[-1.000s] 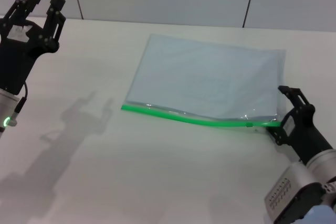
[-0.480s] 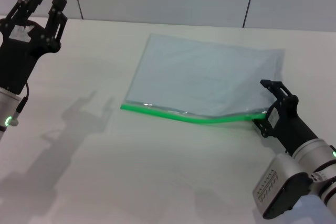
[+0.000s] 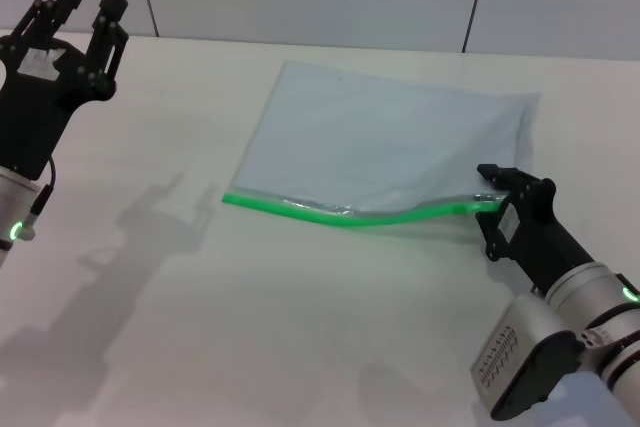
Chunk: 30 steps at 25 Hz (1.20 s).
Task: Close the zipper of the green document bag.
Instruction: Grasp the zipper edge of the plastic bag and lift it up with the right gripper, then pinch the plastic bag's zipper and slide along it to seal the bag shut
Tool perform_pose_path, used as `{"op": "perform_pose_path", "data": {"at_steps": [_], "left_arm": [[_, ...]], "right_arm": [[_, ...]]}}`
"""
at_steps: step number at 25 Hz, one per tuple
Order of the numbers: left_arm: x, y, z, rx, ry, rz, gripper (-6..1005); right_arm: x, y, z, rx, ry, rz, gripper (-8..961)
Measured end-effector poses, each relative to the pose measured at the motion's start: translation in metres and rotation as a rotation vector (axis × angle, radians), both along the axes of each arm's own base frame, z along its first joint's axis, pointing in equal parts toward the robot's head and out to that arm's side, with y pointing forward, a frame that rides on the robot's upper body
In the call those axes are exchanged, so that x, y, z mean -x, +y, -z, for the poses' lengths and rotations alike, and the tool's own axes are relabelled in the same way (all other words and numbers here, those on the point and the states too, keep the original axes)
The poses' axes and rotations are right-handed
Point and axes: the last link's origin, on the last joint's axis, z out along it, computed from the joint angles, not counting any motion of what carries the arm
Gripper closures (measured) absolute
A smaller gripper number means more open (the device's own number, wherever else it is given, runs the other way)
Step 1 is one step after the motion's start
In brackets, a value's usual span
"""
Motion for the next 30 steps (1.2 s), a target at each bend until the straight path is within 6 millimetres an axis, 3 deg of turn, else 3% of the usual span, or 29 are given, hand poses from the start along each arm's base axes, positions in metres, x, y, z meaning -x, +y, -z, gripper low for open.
{"op": "perform_pose_path", "data": {"at_steps": [7,14,20,30], "left_arm": [[0.0,0.0,0.0,0.001,0.001,-0.001,593],[-0.001,0.007,0.009,0.049,0.059,-0.012,596],[-0.009,0.015,0.029,0.098,0.251,0.023,598],[-0.015,0.018,0.057,0.079,0.576,0.074,603]], "right_arm": [[0.007,0.003,0.001,0.008,0.003,-0.026,810],[0.018,0.002,0.004,0.014,0.036,-0.049,839],[0.033,0.007,0.008,0.03,0.06,-0.08,898],[0.059,0.012,0.013,0.053,0.083,-0.154,902]]}}
